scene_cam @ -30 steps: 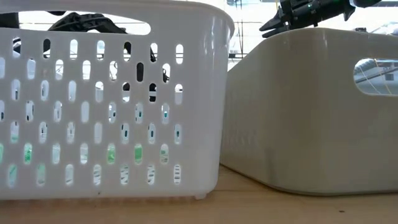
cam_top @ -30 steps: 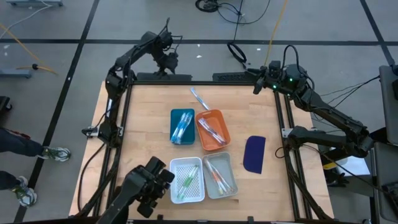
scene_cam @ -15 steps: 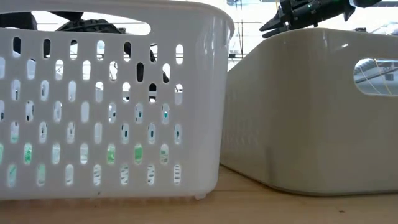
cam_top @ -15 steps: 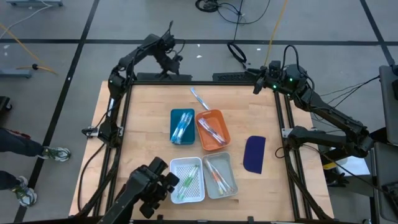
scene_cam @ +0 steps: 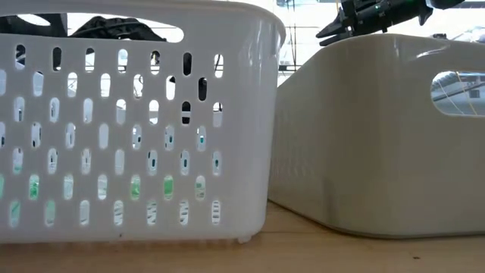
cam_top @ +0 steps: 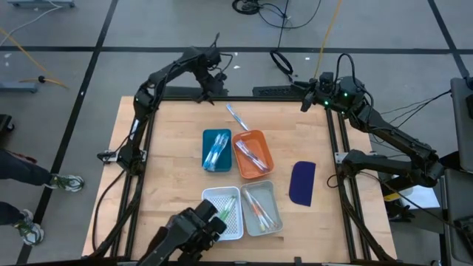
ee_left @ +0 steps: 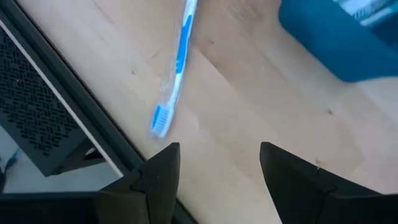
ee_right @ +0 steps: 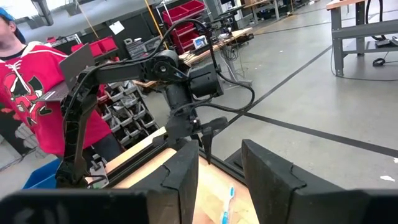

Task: Pick & Place Toothbrushes
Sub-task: Adjust the blue toothbrush on the blue bin

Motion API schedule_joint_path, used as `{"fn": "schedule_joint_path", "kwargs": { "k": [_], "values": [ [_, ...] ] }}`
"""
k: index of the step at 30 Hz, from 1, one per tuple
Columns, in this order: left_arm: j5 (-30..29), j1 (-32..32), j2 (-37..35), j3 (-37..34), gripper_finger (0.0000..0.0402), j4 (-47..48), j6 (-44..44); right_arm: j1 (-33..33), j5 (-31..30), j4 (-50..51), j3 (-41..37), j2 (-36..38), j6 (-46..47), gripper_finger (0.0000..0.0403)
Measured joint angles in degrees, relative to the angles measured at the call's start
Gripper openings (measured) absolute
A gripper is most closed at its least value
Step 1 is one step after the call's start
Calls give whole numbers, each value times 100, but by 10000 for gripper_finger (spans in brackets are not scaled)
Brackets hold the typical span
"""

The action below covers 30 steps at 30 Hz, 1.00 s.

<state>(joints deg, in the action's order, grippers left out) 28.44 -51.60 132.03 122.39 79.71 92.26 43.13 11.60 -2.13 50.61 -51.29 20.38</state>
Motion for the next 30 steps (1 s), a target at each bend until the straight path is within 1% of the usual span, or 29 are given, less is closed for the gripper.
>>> {"fn": "schedule_joint_path", "kwargs": {
  "k": [3, 6, 8, 10, 12, 14, 16, 18, 21, 26, 28, 30],
  "values": [
    [49, 116, 0, 0, 223, 1, -273, 0, 21, -2, 0, 0, 0, 116],
    [-372, 175, -4, 42, 223, 45, -494, 0, 32, -1, -2, 0, 2, 116],
    [-346, 97, -4, 197, 223, 259, -730, 0, 34, -1, -1, 0, 2, 116],
    [11, -65, -7, 422, 223, 638, -727, 0, 34, 0, -2, 0, 2, 116],
    [512, -226, -7, 634, 223, 921, -692, 0, 36, 18, -1, -2, 57, 116],
    [883, -352, -11, 759, 223, 1001, -816, 0, 39, 65, -1, -39, 252, 116],
    [1135, -471, -13, 789, 223, 1030, -989, 0, 39, 173, 0, -140, 392, 116],
    [1473, -631, -13, 789, 223, 1028, -1156, 0, 37, 269, -2, -306, 403, 116],
    [2026, -874, -13, 791, 223, 1028, -1404, 0, 30, 190, -2, -693, 454, 116],
    [2891, -1107, -83, 791, 223, 1029, -1738, 0, 45, -218, -2, -1594, 644, 116],
    [3027, -1123, -163, 791, 223, 1026, -1769, 2, 71, -389, -1, -1973, 750, 116],
    [3045, -1117, -256, 791, 223, 1029, -1766, 39, 242, -397, 84, -2369, 922, 116]
  ]
}}
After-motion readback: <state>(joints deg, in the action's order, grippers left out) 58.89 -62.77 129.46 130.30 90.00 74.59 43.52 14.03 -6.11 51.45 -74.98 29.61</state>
